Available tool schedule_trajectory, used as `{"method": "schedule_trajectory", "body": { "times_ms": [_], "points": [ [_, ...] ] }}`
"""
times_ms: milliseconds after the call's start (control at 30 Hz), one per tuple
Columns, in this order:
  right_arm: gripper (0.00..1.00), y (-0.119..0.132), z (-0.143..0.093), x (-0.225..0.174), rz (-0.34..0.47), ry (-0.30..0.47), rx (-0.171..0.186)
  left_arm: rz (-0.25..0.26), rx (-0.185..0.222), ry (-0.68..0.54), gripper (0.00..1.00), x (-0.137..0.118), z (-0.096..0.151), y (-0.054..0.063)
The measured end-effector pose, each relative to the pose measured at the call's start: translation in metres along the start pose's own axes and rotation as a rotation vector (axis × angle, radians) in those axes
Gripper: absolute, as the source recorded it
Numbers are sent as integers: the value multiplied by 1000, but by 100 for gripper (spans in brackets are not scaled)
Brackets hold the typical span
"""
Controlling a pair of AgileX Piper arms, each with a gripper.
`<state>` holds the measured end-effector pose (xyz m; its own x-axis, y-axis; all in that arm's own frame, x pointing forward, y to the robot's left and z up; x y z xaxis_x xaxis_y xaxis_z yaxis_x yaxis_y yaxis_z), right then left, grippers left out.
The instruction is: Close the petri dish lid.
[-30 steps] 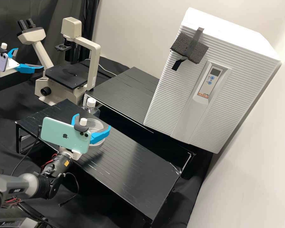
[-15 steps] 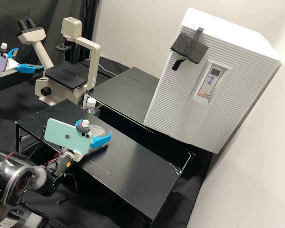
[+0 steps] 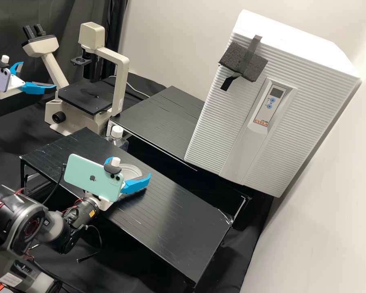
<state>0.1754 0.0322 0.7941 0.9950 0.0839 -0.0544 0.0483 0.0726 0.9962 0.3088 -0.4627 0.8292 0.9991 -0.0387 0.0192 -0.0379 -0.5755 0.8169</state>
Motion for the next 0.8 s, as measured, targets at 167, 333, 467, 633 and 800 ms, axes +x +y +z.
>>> {"method": "schedule_trajectory", "body": {
  "times_ms": [167,333,467,633,800],
  "points": [
    [100,1,3,1,-3,8,-14,0,0,0,100,0,0,0],
    [100,1,4,2,-7,9,-6,0,0,0,100,0,0,0],
    [100,1,4,2,-7,9,-2,0,0,0,100,0,0,0],
    [100,6,0,-2,20,24,5,0,0,0,100,0,0,0],
    [100,17,-5,-8,67,42,20,0,0,0,100,0,0,0]
  ]
}}
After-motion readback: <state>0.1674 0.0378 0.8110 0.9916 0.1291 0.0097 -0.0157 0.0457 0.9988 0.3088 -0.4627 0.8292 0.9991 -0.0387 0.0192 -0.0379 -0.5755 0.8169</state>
